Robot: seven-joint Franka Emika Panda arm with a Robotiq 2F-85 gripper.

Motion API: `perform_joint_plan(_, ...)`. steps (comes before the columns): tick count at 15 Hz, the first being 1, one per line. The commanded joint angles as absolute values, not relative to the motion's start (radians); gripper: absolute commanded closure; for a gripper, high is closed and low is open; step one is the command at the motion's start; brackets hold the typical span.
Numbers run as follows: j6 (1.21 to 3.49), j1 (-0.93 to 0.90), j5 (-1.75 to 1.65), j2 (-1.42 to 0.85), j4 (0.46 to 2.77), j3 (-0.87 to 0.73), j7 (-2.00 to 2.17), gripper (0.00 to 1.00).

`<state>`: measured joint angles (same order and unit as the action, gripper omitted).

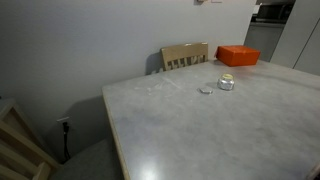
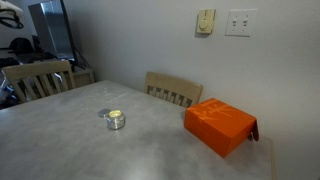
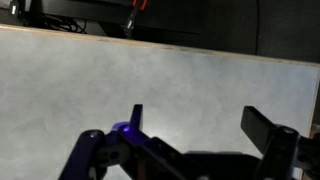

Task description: Pick the lid and put it on the bottle

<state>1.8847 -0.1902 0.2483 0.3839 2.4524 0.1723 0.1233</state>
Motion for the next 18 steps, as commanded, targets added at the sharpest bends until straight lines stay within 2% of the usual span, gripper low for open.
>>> perform_joint_plan(1,1.881,-0.186,0.249,0.384,2.45,0.175,0.122,0.0)
perform_joint_plan(9,1.879,-0.154,0.223,0.356,2.393,0.145,0.113,0.0)
perform_joint_plan(18,1.938,-0.131,0.224,0.016,2.137,0.119,0.115,0.0)
